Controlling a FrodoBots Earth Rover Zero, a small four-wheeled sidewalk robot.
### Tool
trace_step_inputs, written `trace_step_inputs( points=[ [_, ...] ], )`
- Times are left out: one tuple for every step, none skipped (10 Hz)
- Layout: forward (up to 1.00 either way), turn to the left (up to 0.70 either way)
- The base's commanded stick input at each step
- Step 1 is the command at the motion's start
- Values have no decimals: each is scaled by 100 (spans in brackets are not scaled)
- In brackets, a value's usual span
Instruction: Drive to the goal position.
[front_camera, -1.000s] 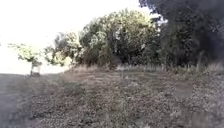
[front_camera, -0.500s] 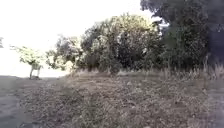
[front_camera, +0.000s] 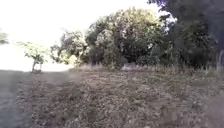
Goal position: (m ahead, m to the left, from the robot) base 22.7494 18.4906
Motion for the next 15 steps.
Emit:
trace_step_inputs(
  points=[
    [70, 0],
    [70, 0],
    [70, 0],
    [70, 0],
    [70, 0],
    [70, 0],
    [70, 0],
    [70, 0],
    [70, 0],
    [70, 0],
    [70, 0],
    [70, 0],
    [70, 0],
    [70, 0],
    [70, 0]
  ],
)
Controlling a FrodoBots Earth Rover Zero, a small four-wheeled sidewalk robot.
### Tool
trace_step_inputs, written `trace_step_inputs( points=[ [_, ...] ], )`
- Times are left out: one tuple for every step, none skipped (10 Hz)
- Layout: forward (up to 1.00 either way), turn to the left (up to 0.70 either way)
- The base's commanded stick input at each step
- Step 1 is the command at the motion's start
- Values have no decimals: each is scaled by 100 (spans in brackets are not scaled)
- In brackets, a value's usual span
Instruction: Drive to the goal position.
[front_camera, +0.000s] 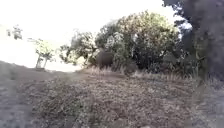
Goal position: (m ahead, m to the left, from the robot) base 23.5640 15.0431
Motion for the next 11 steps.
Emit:
trace_step_inputs(
  points=[
    [70, 0],
    [70, 0],
    [70, 0],
    [70, 0],
    [70, 0],
    [70, 0],
    [70, 0],
    [70, 0],
    [70, 0],
    [70, 0],
    [70, 0]
  ],
)
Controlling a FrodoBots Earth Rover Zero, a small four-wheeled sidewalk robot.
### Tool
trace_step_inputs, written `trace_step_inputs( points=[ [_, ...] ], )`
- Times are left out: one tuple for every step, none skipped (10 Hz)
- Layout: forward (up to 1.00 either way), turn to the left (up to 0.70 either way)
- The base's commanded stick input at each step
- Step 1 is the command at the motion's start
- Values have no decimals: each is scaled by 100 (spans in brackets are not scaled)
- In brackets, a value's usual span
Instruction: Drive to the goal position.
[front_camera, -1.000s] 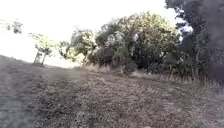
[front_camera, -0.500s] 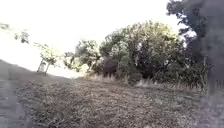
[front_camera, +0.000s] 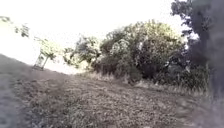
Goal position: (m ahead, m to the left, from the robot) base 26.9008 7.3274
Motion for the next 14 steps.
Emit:
trace_step_inputs(
  points=[
    [70, 0],
    [70, 0],
    [70, 0],
    [70, 0],
    [70, 0],
    [70, 0],
    [70, 0],
    [70, 0],
    [70, 0],
    [70, 0],
    [70, 0],
    [70, 0],
    [70, 0],
    [70, 5]
  ],
)
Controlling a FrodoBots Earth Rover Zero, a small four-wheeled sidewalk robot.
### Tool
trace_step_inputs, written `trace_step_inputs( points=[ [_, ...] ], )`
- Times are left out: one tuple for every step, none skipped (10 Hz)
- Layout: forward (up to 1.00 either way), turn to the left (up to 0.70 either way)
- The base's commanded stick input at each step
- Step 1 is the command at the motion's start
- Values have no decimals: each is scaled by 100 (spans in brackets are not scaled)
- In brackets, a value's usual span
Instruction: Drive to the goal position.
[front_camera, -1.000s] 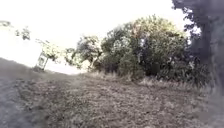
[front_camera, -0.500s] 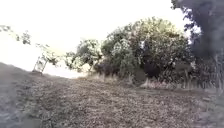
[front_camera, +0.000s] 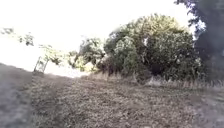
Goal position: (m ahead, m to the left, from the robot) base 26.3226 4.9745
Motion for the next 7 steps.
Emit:
trace_step_inputs(
  points=[
    [70, 14],
    [70, 24],
    [70, 34],
    [70, 15],
    [70, 0],
    [70, 0],
    [70, 0]
  ],
)
